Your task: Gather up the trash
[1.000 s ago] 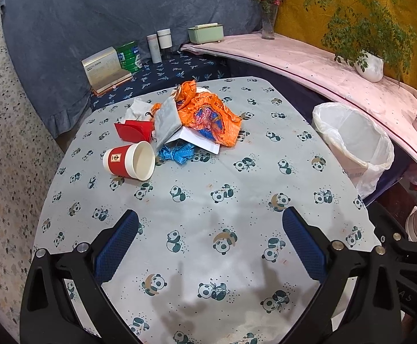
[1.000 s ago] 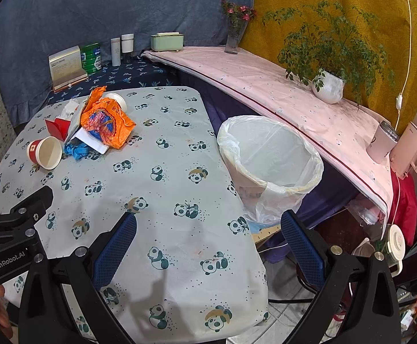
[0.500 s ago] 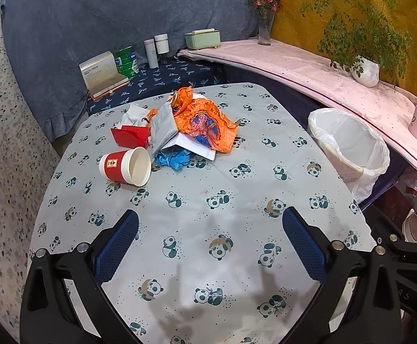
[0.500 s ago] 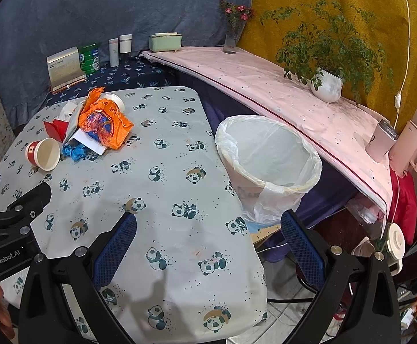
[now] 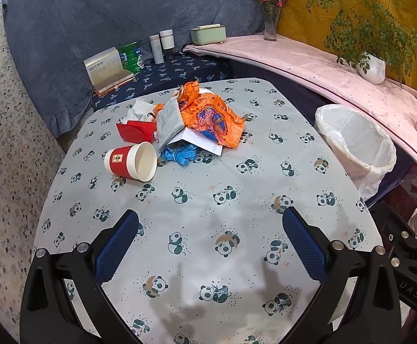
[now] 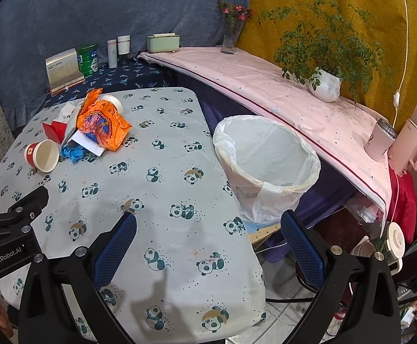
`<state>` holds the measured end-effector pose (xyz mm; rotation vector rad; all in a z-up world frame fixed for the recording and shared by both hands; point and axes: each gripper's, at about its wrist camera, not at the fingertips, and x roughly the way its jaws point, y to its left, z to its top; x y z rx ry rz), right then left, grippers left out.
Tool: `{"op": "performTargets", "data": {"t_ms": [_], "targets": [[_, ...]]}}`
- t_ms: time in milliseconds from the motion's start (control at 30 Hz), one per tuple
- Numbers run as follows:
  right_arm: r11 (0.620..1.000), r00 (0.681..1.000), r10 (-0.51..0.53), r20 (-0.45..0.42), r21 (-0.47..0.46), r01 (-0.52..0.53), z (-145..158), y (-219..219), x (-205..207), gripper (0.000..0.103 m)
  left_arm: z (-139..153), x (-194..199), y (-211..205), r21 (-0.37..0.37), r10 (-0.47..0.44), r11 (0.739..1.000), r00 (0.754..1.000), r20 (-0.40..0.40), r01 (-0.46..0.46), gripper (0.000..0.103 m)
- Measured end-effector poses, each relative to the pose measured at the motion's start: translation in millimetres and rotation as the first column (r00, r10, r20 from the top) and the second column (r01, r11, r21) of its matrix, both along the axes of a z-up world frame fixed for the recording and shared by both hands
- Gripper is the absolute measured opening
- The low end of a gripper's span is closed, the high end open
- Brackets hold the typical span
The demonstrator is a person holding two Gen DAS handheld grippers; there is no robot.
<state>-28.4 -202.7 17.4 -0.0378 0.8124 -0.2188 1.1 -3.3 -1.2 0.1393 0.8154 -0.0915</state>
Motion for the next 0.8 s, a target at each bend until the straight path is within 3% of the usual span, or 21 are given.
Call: {"op": "performTargets", "data": {"t_ms": [800], "targets": [[1.0, 1.0, -0.016, 0.0, -0.004, 0.016, 1.1, -5.9, -1.6, 0.096, -1.8, 2.8, 2.9, -0.001, 0.012, 1.0, 1.0, -0.015, -0.012, 0.096]]}}
